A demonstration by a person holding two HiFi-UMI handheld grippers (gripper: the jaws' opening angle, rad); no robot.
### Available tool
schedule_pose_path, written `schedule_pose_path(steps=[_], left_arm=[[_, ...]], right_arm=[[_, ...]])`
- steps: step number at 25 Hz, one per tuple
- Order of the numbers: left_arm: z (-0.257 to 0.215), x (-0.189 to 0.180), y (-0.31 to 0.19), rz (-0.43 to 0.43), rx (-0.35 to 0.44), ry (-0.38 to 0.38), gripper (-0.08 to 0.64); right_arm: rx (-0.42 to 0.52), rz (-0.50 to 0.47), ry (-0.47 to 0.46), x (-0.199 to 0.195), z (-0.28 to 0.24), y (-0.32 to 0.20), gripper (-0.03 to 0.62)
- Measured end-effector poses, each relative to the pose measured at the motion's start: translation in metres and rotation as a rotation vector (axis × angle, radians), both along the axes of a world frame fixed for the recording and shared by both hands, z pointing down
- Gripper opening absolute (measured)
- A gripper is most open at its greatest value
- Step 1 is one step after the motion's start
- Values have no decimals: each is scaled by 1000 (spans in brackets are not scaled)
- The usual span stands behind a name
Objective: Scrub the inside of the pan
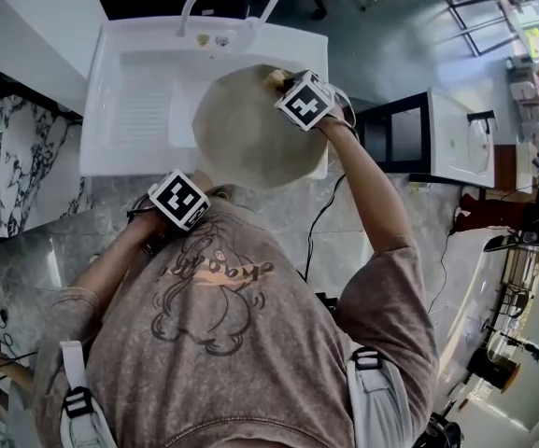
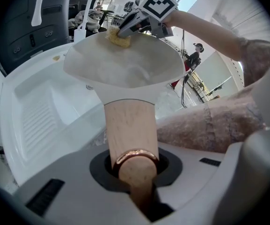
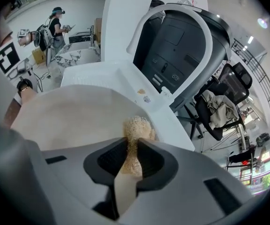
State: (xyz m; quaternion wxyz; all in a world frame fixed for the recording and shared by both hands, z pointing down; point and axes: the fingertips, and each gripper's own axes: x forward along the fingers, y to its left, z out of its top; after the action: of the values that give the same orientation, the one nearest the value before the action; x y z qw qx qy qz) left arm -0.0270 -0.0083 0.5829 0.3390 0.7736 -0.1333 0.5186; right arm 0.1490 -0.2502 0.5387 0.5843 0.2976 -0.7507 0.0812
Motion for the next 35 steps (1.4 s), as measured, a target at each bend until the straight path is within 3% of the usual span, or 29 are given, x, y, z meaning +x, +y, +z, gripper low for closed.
schedule_pose_path(steps=[7, 10, 13, 17, 27, 35], left_arm=[[2, 0, -6, 3, -2, -3, 63], [2, 2, -7, 11, -5, -4, 63], [2, 3, -8, 20, -9, -6, 63], [4, 5, -7, 24, -20, -5, 63], [5, 4, -5, 22, -31, -6, 64], [6, 5, -3, 20, -37, -8, 66]], right_arm=[[-98, -58, 97, 18, -3, 9, 80], [-152, -91, 91, 18, -5, 16, 80], [-145, -154, 114, 21, -12, 12, 78], [-233, -182, 144, 30, -9, 29, 77], [-342, -253, 158, 33, 2, 83, 77], [-405, -311, 117, 19, 4, 126, 77]])
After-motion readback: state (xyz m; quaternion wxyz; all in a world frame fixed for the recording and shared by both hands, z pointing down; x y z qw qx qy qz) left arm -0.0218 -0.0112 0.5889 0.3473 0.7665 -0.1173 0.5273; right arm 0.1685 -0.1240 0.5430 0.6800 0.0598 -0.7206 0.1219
